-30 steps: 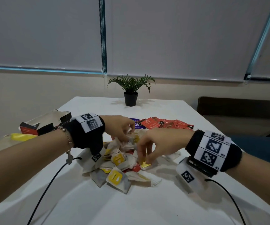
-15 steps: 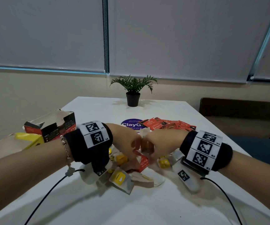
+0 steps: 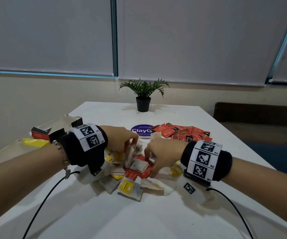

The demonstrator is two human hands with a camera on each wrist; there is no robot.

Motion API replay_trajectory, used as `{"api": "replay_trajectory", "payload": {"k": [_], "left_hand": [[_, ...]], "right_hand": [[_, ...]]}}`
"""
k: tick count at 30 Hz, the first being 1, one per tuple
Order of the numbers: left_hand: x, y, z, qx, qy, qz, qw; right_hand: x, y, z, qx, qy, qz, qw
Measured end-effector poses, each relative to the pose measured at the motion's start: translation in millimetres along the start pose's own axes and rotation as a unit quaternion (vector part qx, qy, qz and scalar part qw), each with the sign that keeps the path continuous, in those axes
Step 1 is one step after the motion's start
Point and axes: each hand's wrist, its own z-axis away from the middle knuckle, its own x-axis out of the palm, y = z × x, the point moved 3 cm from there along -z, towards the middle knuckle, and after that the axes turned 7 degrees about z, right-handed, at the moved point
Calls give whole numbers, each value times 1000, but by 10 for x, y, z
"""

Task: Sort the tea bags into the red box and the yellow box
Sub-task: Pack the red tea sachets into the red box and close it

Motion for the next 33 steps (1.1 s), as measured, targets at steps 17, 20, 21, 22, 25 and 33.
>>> {"api": "replay_trajectory", "payload": {"k": [17,20,21,22,25,33], "left_hand": [[240,160,87,26,-81,-54,995],[250,170,123,18,-89,-50,995],[253,175,128,19,-87,-54,995],[258,189,134,21,-87,-61,994],[285,212,127,26,-94,-83,992],[71,152,101,76,-2,166,983]], "right_hand": [[10,17,102,-57,20,-6,998],[-58,80,138,-55,45,-42,997],[-86,110,146,-53,54,-47,996],[-119,144,157,-50,66,-46,995],[-227,243,194,-35,100,-56,993],[-365,444,385,-24,126,-208,970]]}}
